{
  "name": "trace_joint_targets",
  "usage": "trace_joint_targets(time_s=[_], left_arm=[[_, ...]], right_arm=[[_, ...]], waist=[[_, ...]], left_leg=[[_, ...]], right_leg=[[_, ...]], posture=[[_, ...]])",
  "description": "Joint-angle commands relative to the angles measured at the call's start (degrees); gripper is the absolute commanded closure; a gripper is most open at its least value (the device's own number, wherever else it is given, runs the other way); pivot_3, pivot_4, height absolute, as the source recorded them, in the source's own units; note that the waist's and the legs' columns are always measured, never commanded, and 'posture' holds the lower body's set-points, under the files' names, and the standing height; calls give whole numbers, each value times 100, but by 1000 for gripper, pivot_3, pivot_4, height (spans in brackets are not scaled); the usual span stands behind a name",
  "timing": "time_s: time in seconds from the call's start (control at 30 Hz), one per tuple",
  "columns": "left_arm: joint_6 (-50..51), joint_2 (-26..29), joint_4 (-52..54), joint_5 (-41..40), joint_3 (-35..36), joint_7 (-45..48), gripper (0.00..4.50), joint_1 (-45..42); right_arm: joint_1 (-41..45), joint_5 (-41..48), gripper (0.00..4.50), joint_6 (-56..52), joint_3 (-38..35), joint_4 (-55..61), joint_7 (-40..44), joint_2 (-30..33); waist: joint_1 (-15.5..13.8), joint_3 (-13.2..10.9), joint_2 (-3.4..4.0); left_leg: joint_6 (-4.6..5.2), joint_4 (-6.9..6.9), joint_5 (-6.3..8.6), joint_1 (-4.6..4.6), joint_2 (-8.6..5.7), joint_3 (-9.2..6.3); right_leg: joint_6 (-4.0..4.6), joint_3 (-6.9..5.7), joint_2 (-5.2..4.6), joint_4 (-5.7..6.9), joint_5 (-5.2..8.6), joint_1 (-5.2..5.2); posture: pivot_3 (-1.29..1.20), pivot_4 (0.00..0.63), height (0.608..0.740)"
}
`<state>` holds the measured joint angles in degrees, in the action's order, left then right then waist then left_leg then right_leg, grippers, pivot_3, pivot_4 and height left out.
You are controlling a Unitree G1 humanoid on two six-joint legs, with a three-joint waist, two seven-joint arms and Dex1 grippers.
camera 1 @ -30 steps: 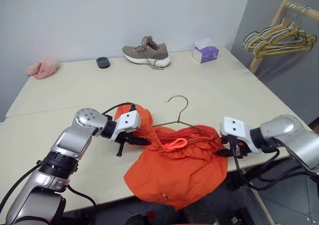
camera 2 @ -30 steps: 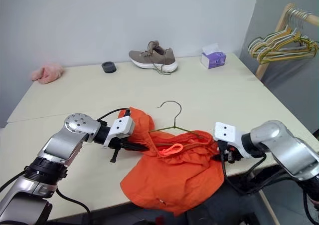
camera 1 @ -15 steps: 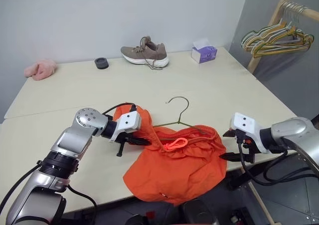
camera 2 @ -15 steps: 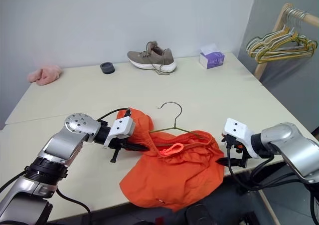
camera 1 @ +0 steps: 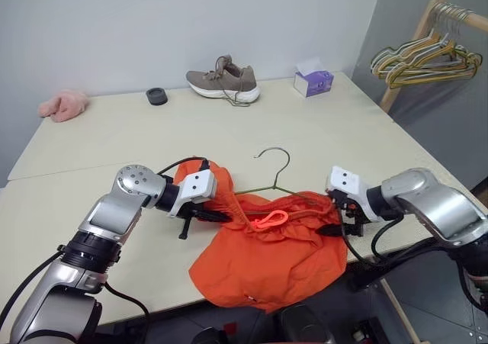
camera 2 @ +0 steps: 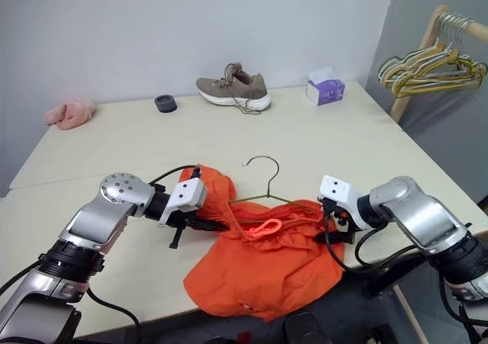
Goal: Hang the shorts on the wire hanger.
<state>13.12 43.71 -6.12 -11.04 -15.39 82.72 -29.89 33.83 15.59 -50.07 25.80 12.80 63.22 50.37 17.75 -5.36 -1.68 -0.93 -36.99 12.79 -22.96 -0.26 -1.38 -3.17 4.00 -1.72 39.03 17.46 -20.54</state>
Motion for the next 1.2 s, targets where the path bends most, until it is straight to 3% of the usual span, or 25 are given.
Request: trace_joint_targets(time_s=[0.03,0.23,0.3,0.37,0.73,1.0,1.2], left_arm=[[-4,0,208,-126,123,46,4498,-112],[8,-86,216,-180,198,-53,4498,-77],[73,-135,203,-233,240,-120,4498,-70],[256,-259,111,-334,349,-264,4498,-127],[215,-444,-539,-430,931,-718,1087,-353],[621,-446,-977,-730,1534,-1204,1087,-602],[1163,-514,-681,-1094,1685,-1215,1087,-599]], right_arm=[[269,-126,1910,174,27,1,161,-86],[362,-85,4077,130,-85,163,275,-142],[343,-53,4483,82,-145,232,303,-118],[311,3,4483,18,-243,330,323,-76],[-16,336,4500,-305,-810,767,303,308],[-600,518,4500,-654,-1414,571,-32,532],[-1348,895,4500,-1335,-2723,450,-623,472]], waist=[[3,0,0],[-1,0,0],[-3,1,1],[-5,1,2],[11,3,2],[-2,6,0],[-9,7,-1]], left_leg=[[0,0,0,0,0,-1],[0,0,0,0,0,-3],[0,0,0,0,0,-3],[0,0,0,0,0,-5],[0,-3,0,0,-3,-7],[0,-4,0,-1,-4,-8],[0,-2,0,-3,-8,-7]], right_leg=[[2,-1,0,0,-1,0],[3,-2,0,1,-2,0],[3,-2,0,1,-2,0],[3,-4,0,1,-2,2],[3,-7,-6,3,-3,2],[3,-10,-6,3,-3,3],[3,-10,-8,2,-3,4]], posture=[[-319,40,740],[-317,39,740],[-317,39,740],[-317,39,740],[-327,29,740],[-326,21,740],[-337,24,740]])
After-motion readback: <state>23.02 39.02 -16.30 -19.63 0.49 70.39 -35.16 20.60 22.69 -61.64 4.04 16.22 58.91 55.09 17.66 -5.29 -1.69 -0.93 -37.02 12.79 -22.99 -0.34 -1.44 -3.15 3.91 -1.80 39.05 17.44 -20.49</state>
